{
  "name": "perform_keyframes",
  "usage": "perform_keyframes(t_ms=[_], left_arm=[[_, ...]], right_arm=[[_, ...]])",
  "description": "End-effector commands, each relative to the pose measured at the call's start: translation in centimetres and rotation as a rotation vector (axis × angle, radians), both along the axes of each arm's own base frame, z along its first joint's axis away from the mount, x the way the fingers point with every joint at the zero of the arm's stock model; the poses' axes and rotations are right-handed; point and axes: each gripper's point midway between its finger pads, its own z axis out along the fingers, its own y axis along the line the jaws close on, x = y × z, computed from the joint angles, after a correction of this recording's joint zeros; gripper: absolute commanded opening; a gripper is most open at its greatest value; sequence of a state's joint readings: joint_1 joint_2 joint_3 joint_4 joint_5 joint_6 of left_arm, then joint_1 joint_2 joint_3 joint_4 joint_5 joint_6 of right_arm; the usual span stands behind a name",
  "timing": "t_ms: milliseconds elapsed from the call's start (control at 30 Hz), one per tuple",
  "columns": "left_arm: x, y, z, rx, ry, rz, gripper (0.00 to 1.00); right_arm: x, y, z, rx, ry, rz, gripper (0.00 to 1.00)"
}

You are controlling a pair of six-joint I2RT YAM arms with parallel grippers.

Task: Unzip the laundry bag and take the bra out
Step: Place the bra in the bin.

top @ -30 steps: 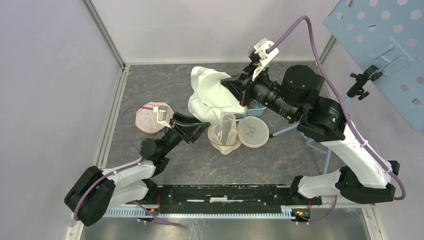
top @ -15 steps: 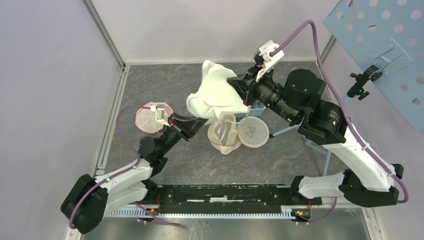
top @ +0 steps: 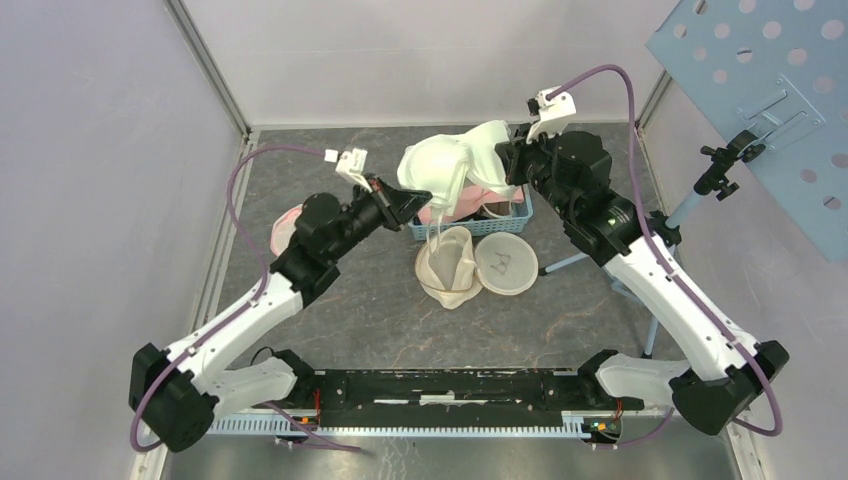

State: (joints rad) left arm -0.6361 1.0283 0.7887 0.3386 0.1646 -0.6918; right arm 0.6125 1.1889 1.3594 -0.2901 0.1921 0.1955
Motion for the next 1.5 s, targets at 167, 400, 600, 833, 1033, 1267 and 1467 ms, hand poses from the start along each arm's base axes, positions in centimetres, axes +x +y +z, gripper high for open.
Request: perform_keyframes(t_ms=[167,400,600,833,1033,1267,1467], left_arm=[[6.6,-1.7,-5.3,0.307,0.134,0.073,0.02],[11.6,-2.5,-6.1,0.364,0.110,0.080,0.02],[14.8,-2.7,-8.2,0.402,0.131,0.072,0.02],[17.1,-2.7,-12.0,0.433,0.192,0.045,0.02],[16.8,-2.3,-16.1,0.476,0.265,0.039,0.02],[17.0,-1.1,-19.0,0.563,0.337,0.041,0.02],[16.5,0.0,-18.8,0.602,0.370,0.046,0.06]], right_arm=[[5.7,-2.2,-2.7,0.162,-0.041,0.001,0.00],[9.4,-3.7,-6.9,0.224,0.005,0.000,0.00],[12.2,-2.9,-9.1,0.241,0.003,0.010,0.00],[15.1,-2.4,-14.0,0.230,0.076,-0.002,0.00],[14.5,-2.3,-18.7,0.228,0.156,0.001,0.00],[14.0,-3.4,-20.9,0.173,0.202,-0.046,0.07],[13.2,-4.1,-21.4,0.150,0.226,-0.073,0.28]])
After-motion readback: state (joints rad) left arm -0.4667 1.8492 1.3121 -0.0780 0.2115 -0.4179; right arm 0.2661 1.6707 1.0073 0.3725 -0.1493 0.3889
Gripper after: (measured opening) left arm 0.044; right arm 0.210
